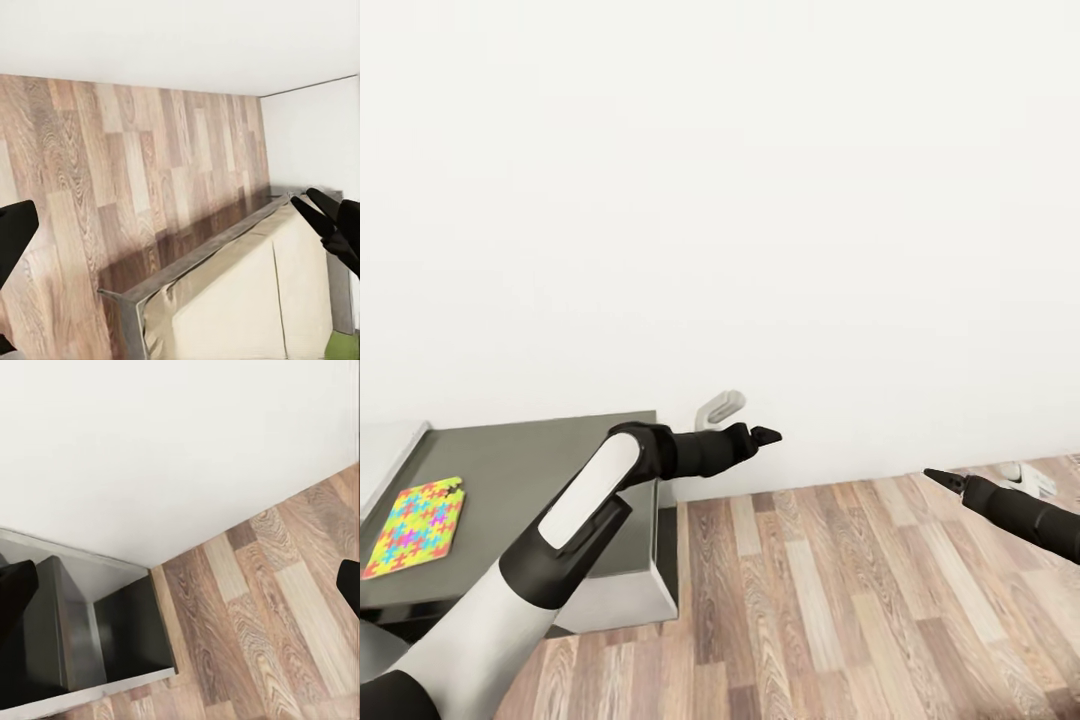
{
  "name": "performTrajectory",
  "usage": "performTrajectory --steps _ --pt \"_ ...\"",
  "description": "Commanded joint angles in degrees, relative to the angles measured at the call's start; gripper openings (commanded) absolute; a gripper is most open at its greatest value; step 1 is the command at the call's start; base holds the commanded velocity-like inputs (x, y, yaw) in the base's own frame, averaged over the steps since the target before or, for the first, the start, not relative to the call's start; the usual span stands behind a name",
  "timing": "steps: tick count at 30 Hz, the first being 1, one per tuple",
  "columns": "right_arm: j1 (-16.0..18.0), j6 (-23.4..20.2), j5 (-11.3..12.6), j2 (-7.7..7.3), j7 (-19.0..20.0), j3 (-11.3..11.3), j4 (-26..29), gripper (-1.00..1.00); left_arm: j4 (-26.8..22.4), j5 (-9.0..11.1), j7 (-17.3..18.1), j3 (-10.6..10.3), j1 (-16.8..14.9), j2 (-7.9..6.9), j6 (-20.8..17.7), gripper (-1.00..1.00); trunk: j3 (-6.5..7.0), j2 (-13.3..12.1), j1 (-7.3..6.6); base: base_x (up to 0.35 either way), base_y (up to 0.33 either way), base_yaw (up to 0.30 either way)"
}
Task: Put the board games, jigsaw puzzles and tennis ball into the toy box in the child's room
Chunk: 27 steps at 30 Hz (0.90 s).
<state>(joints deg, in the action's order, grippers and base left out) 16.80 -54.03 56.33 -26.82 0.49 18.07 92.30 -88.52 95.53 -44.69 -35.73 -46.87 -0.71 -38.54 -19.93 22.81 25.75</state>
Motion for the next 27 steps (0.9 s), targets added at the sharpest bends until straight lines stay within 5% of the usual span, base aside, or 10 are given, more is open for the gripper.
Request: performTrajectory --steps 1,15,27 --pt "0.1 -0.3 0.0 0.00 0.1 0.0 0.0 1.00 -0.1 0.5 -0.6 0.0 -0.1 -0.05 0.1 1.00 -0.07 0.1 0.03 0.000 0.000 -0.273" --pt "2.8 -0.4 0.1 0.09 -5.2 -0.7 -3.5 1.00 2.7 0.5 -0.3 2.2 1.4 -2.89 0.3 1.00 0.28 0.1 0.03 0.000 0.000 -0.278" --pt "6.5 -0.4 0.1 1.52 -11.7 -4.9 -8.7 1.00 4.3 0.5 -0.2 3.9 2.7 -4.02 0.3 1.00 0.59 0.1 0.03 0.000 0.000 -0.281"
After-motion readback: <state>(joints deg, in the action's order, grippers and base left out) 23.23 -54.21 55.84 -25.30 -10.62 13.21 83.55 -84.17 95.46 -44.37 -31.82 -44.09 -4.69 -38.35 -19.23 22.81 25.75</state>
